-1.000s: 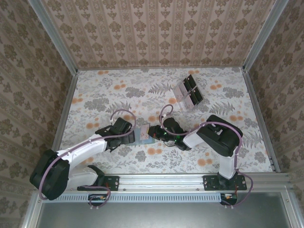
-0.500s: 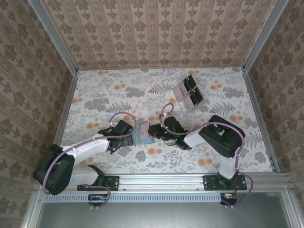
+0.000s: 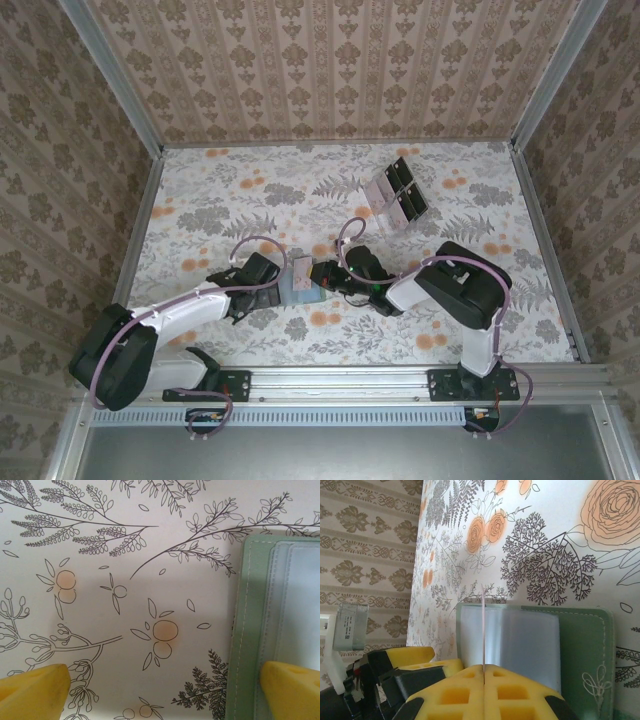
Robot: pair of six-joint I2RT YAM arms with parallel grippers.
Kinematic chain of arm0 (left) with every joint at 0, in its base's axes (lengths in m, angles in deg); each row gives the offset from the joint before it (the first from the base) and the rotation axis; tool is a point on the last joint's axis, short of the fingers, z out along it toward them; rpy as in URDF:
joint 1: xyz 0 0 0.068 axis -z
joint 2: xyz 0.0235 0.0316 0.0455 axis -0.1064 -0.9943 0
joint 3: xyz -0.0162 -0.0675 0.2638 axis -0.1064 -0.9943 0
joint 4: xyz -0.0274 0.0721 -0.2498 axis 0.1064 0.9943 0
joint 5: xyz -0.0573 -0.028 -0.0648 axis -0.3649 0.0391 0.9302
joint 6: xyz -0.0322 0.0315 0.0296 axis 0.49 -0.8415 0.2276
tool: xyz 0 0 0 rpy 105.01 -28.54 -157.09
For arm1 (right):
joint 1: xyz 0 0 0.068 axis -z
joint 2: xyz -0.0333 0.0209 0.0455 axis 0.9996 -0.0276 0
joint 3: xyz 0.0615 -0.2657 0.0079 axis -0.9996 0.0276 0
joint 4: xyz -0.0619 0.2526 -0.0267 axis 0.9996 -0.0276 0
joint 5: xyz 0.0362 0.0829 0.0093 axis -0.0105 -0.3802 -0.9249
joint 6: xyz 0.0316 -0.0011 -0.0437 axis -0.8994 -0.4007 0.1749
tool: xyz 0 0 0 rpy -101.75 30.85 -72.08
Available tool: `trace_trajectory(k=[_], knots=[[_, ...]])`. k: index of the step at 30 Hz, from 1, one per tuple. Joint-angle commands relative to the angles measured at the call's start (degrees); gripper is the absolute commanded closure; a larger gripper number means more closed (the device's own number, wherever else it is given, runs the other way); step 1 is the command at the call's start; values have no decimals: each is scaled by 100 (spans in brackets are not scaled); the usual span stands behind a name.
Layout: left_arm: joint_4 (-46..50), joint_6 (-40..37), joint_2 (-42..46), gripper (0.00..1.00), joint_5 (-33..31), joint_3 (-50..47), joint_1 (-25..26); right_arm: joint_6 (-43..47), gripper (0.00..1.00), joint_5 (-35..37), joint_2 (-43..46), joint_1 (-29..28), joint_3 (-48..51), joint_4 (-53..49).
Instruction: Put the credit cards into the card holder
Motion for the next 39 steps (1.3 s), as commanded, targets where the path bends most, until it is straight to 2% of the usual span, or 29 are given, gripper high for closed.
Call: trace_trajectory(k=[1,15,39], knots=[[122,123,-83,0,-156,-120,35,-94,100,-143,-179,31,-30,314],[123,140,-76,0,-156,-131,52,-367,100,-277,-478,24,-8,804],[113,147,-59,0,-173,-146,79,-560,100,-407,-762,-66,-105,983]])
